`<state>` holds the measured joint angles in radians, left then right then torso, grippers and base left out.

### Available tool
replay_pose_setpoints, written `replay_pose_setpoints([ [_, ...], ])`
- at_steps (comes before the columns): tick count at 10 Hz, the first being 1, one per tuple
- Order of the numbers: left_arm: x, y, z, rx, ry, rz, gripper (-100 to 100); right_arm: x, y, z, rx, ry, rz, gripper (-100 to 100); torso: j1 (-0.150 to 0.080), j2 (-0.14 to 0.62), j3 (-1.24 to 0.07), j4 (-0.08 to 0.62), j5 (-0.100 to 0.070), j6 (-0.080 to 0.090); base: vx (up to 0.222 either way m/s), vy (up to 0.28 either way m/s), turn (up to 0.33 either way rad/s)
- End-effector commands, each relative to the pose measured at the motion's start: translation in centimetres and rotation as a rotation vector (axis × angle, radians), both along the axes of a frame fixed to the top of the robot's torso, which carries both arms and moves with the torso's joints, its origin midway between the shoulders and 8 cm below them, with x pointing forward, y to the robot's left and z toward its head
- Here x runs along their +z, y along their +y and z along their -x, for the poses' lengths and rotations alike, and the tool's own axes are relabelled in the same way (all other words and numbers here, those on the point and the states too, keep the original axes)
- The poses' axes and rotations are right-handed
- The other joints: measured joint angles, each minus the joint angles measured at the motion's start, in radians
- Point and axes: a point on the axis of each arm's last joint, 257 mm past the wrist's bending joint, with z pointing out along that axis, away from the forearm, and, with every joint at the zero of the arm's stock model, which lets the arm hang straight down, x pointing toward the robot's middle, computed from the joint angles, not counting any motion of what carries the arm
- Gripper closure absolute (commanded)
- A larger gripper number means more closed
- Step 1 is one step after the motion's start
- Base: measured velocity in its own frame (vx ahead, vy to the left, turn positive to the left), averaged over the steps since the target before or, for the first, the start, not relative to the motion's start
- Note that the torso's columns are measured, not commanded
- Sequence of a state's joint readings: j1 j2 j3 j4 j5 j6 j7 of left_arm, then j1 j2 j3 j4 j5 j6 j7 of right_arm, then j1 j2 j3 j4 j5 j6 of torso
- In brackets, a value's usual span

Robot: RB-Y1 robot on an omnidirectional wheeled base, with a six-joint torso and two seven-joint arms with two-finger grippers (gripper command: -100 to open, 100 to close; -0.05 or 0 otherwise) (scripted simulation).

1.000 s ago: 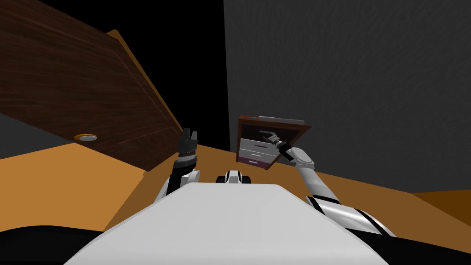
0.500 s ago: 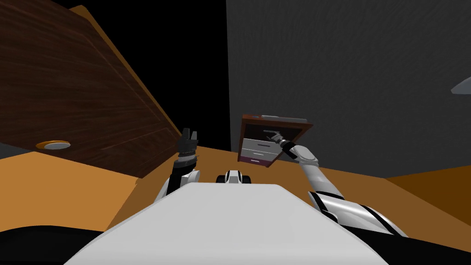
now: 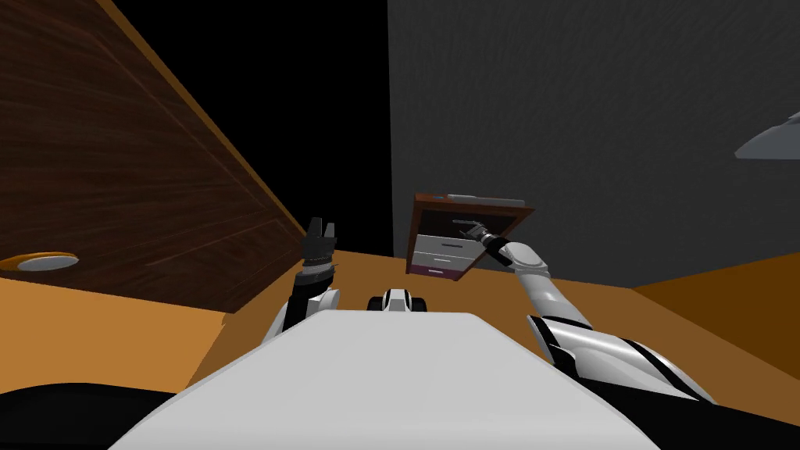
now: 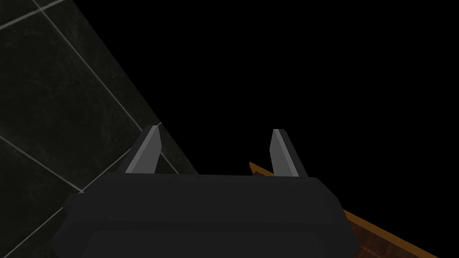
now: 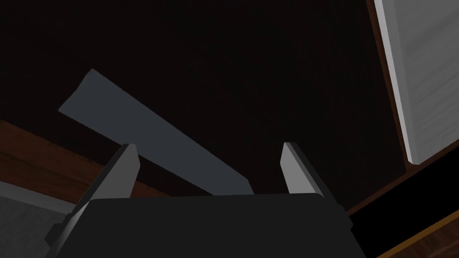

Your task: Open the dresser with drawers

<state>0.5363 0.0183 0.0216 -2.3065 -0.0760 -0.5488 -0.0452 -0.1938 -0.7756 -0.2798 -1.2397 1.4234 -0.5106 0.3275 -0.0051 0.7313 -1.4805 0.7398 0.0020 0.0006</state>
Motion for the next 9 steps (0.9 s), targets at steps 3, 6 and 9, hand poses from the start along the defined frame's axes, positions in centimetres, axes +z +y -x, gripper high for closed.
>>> replay_pose_setpoints([
  [3,0.0,0.0,0.0,0.0,0.0,0.0,0,2.1,-2.9,0.0,-0.048,-0.011,0.083,-100,0.003,0.009,0.006,-0.001,-0.003,-0.001,0.004,0.063,-0.058],
  [6,0.0,0.0,0.0,0.0,0.0,0.0,0,1.5,-9.0,2.3,-0.166,0.0,0.104,-100,0.002,0.01,0.007,-0.001,-0.003,-0.001,-0.102,-0.054,0.391],
  [9,0.0,0.0,0.0,0.0,0.0,0.0,0,1.0,-12.3,3.9,-0.234,0.006,0.093,-100,0.006,0.003,0.003,-0.003,-0.002,0.0,-0.092,-0.042,0.207],
])
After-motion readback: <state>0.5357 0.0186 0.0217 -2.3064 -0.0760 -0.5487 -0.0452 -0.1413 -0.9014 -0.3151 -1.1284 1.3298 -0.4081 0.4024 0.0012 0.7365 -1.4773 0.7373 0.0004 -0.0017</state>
